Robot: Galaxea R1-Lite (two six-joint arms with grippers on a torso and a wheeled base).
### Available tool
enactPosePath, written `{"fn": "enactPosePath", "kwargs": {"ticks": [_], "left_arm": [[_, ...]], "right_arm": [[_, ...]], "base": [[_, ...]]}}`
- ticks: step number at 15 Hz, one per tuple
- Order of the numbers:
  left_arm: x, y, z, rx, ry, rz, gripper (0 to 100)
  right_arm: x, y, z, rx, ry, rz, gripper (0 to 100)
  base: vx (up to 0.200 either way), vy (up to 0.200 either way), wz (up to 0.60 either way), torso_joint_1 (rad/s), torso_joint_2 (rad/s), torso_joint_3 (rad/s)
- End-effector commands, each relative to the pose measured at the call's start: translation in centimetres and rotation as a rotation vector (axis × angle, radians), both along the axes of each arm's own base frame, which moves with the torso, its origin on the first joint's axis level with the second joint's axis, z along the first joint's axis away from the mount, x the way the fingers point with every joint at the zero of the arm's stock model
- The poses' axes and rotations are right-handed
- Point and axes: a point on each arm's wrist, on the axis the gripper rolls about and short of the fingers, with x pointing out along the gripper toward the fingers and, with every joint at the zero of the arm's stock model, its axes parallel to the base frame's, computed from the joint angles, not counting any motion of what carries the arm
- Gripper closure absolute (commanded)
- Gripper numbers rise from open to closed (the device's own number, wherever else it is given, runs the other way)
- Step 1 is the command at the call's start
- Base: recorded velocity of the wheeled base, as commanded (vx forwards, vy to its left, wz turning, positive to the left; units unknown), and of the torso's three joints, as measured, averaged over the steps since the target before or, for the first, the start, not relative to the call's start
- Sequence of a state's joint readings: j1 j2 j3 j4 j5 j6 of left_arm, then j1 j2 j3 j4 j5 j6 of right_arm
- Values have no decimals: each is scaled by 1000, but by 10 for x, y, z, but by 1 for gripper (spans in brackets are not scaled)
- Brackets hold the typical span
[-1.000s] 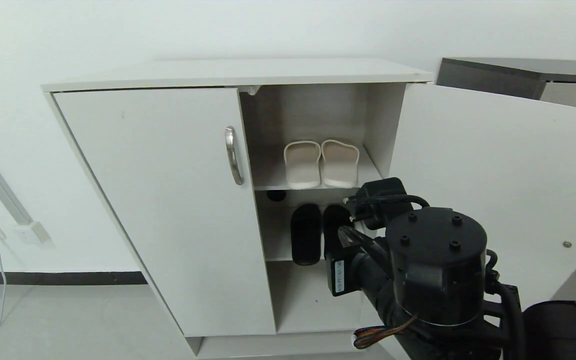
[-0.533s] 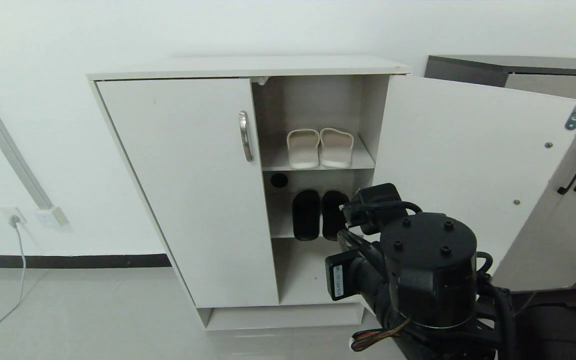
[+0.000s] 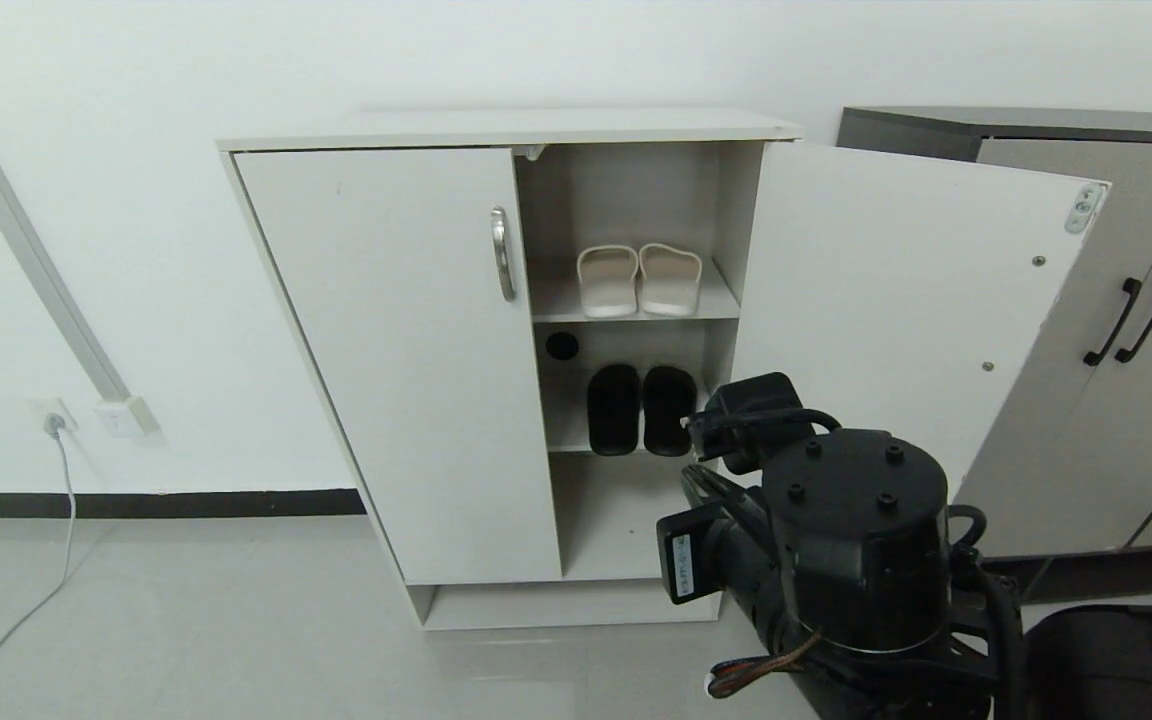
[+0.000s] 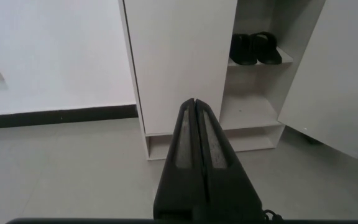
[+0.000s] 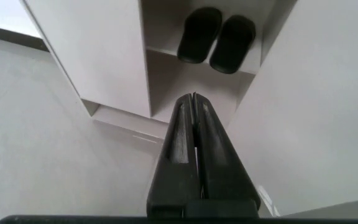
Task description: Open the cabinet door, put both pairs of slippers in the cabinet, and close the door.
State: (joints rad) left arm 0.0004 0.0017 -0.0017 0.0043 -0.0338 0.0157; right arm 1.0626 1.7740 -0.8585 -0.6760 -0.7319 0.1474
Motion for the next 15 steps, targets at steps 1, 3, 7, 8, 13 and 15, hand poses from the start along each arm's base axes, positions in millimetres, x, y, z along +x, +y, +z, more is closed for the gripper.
{"fn": "enactPosePath", "kwargs": {"ticks": [1, 3, 7, 8, 13, 15], "left_arm": [[0, 0, 0, 0, -1, 1, 100], [0, 0, 0, 0, 0, 1, 100], [0, 0, 0, 1, -1, 1, 100], [0, 0, 0, 0, 0, 1, 100], [0, 0, 0, 1, 0, 1, 100], [0, 0, 0, 1, 0, 1, 100]], "right_arm": [[0, 0, -1, -2, 2, 1, 100], [1, 0, -1, -4, 2, 1, 100], [1, 0, -2, -5, 3, -1, 100], [1, 0, -1, -4, 3, 1, 100], [2, 1, -4, -10, 7, 4, 100], [2, 2, -5, -12, 9, 5, 100]], "base": [[0, 0, 0, 0, 0, 0], [0, 0, 0, 0, 0, 0], [0, 0, 0, 0, 0, 0], [0, 0, 0, 0, 0, 0], [0, 0, 0, 0, 0, 0], [0, 0, 0, 0, 0, 0]]}}
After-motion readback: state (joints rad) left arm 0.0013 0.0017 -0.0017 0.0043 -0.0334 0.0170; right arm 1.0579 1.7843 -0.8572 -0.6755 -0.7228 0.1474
